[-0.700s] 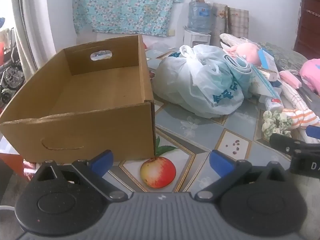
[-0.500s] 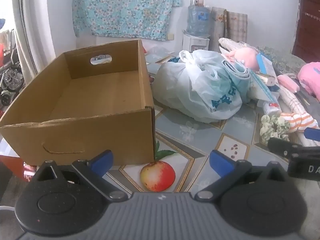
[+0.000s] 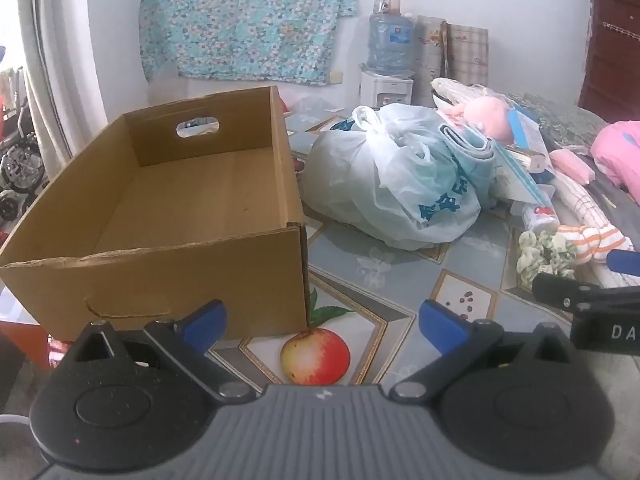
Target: Organize soft objects
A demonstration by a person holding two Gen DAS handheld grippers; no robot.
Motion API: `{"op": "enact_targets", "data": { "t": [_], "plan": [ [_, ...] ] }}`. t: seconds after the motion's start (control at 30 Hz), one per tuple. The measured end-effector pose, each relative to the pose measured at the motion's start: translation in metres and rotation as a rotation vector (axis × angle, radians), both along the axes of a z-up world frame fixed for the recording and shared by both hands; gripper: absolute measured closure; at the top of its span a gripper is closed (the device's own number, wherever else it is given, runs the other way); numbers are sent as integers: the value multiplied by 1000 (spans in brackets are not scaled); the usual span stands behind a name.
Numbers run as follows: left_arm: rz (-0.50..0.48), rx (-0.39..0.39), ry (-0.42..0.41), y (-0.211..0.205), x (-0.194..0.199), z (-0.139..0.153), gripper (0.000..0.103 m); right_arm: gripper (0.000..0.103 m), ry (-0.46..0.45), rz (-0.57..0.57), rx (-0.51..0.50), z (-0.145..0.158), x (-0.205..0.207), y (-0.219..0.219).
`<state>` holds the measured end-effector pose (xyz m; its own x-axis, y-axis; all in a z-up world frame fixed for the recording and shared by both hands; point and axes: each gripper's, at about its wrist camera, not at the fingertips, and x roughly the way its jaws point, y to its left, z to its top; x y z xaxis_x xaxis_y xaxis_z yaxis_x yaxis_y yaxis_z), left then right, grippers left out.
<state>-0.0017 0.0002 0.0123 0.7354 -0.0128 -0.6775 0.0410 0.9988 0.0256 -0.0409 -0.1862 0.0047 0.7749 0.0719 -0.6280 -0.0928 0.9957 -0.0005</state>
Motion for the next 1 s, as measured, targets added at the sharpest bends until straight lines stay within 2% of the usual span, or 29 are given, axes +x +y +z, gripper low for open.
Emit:
{"op": "enact_targets", "data": {
  "t": [1.0],
  "plan": [
    [-3, 3, 6, 3, 0, -3, 0, 1, -4, 19, -52, 1, 4, 14]
  ]
}}
